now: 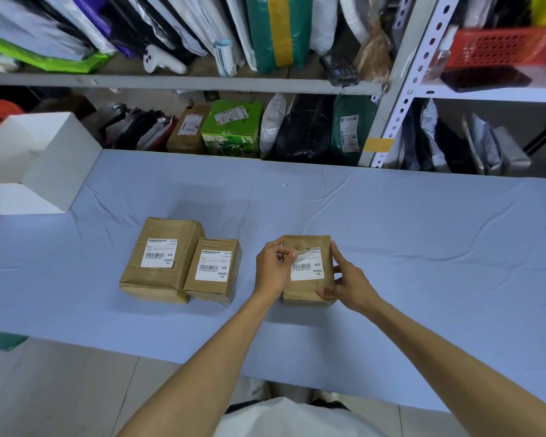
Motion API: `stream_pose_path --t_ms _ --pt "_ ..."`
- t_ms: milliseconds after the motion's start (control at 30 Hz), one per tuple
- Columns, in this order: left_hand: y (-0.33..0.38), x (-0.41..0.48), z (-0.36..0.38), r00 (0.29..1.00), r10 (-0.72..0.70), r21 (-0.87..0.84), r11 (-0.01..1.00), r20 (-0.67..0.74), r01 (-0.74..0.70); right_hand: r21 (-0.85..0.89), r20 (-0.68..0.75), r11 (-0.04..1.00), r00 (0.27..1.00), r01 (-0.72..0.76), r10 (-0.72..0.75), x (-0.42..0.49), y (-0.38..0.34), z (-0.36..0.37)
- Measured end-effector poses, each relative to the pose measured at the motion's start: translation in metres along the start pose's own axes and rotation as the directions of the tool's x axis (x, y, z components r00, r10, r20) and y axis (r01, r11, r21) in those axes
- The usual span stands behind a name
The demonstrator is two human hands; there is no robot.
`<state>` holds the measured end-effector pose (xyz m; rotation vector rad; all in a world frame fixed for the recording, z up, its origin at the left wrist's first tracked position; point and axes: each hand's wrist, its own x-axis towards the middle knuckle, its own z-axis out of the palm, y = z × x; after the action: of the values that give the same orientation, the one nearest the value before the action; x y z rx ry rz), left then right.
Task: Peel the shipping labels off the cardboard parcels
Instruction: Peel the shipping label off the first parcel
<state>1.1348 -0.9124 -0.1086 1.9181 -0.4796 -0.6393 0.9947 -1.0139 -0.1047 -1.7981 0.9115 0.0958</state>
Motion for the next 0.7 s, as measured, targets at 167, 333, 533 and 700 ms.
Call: stream_pose_path --t_ms 167,333,533,700 --pt "-0.0006 0.0012 0.0003 1.000 0.009 0.006 1.000 0.001 -0.009 0.019 -0.003 1.000 1.000 -0.001 0.001 -0.0003 0.0003 0.0001" --pt "-0.0029 0.0026 0.0011 1.000 0.009 0.005 1.000 0.001 -0.009 0.024 -0.003 1.000 1.000 -0.004 0.004 0.0001 0.0014 0.0000" --pt "-0.0033 0.0028 0.0011 1.000 0.008 0.001 1.000 0.006 -0.008 0.020 0.005 1.000 1.000 -0.009 0.009 0.0004 0.0010 0.0000" --pt "-0.0038 0.0031 0.0013 1.000 0.003 -0.006 1.000 0.010 -0.003 0.026 0.006 1.000 1.000 -0.011 0.011 0.0003 0.0008 -0.0001"
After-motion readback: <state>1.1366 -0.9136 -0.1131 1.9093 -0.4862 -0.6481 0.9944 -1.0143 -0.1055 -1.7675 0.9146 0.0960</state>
